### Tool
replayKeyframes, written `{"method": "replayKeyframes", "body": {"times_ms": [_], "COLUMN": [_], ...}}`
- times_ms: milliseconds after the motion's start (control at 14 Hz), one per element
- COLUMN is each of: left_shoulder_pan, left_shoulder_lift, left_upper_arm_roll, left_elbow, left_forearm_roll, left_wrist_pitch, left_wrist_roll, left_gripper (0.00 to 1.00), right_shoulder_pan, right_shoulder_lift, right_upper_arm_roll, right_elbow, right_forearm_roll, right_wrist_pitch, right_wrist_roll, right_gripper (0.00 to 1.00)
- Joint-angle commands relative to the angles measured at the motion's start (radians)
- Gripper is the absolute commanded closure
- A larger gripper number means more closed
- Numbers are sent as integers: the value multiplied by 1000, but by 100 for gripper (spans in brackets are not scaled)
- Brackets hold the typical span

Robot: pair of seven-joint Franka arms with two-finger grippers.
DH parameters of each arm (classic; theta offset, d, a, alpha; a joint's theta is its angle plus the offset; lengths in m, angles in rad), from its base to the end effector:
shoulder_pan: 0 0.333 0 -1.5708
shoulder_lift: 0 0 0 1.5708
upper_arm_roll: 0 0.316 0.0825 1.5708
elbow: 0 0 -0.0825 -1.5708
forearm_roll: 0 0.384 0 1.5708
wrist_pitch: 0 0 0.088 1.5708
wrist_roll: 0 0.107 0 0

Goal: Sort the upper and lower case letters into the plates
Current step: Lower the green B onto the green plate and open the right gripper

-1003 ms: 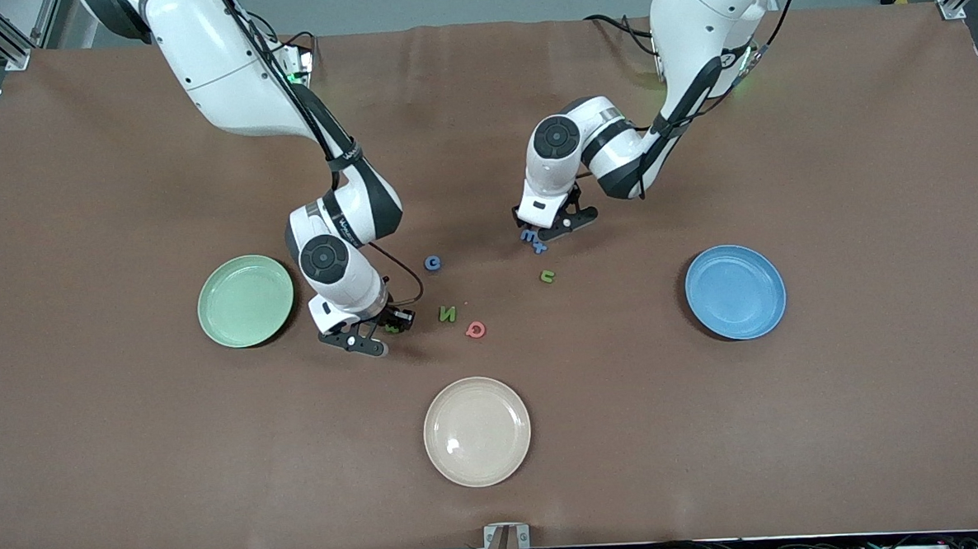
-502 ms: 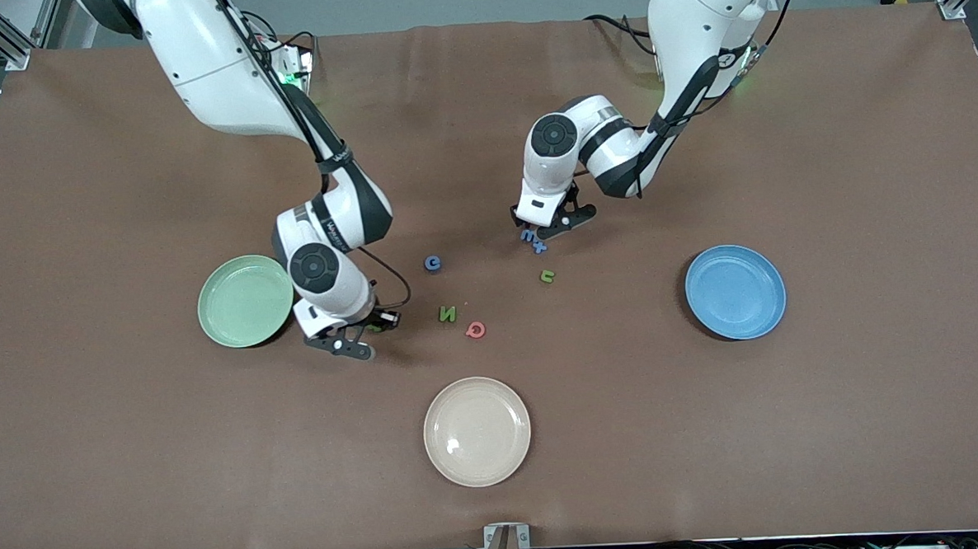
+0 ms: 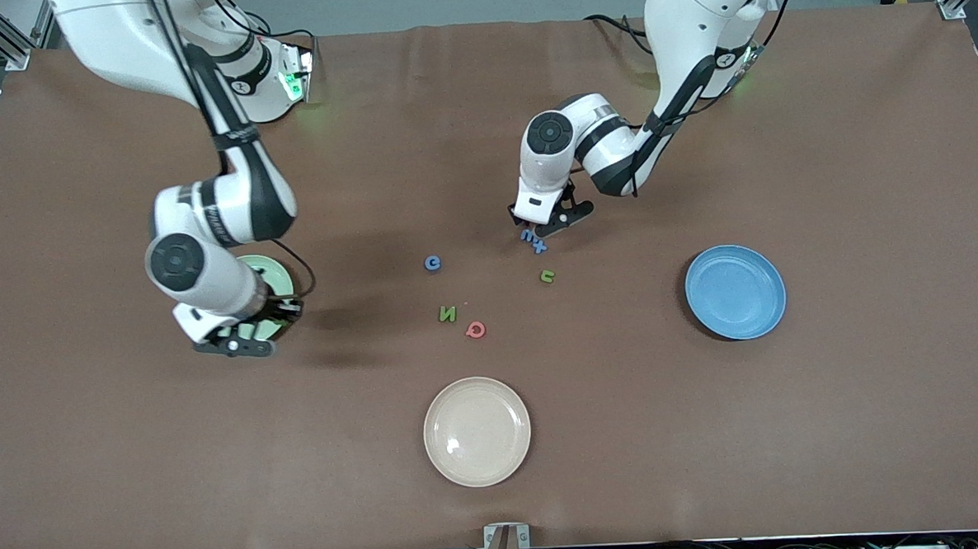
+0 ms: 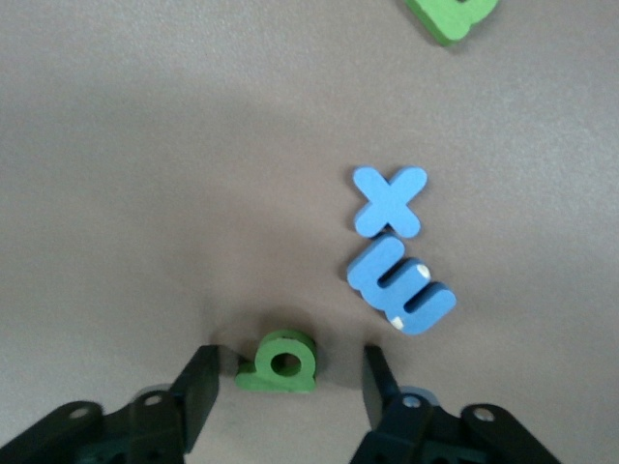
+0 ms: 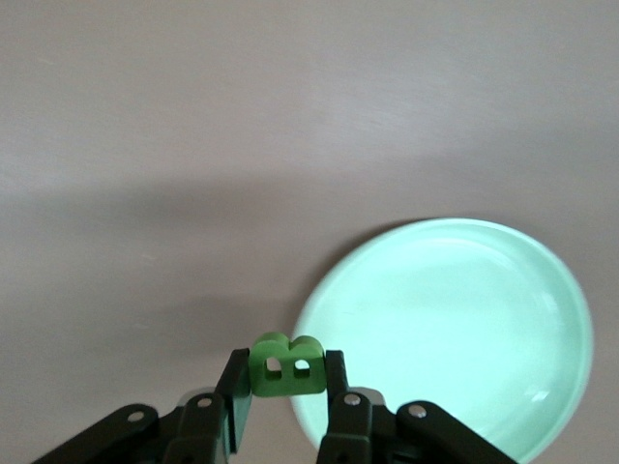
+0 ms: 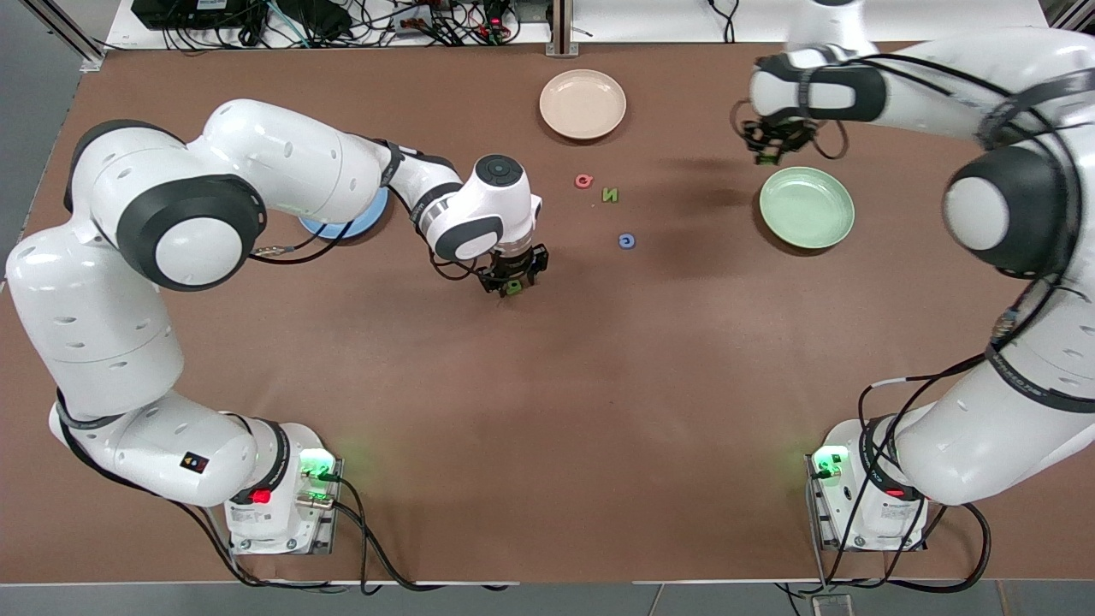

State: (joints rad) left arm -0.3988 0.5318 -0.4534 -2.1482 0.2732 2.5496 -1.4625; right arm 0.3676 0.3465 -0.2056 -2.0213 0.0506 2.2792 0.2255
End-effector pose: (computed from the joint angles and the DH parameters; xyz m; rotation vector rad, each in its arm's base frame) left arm 0.3604 -0.4272 0.1688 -3.0496 -0.6580 0.1514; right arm 0.5825 0.0995 0.2749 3.0889 -0.1374 -0.1123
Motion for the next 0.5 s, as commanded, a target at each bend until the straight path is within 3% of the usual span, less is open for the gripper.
{"method": "replayKeyframes", "body": {"times_ms": [0,215,430], "left_shoulder_pan": [-6,-3,-3], "left_shoulder_lift": [23,23,30], "left_upper_arm_roll": [2,4,4], "left_elbow": [11,10,10], "left_forearm_roll": [26,26,26], "left_wrist_pitch": [5,5,5], "left_wrist_roll": [-29,-27,-27], "left_gripper": [37,38,44], "right_shoulder_pan": [-61,-87,-140], "right_shoulder_lift": [-127,-126,-84], "right_upper_arm_roll": [18,18,20], "right_elbow": [-227,-344,-373], "right_forearm_roll": [-15,-15,-15], "right_wrist_pitch": [115,274,362], "right_wrist_roll": [-87,-103,-159], "right_gripper": [100,100,99]}}
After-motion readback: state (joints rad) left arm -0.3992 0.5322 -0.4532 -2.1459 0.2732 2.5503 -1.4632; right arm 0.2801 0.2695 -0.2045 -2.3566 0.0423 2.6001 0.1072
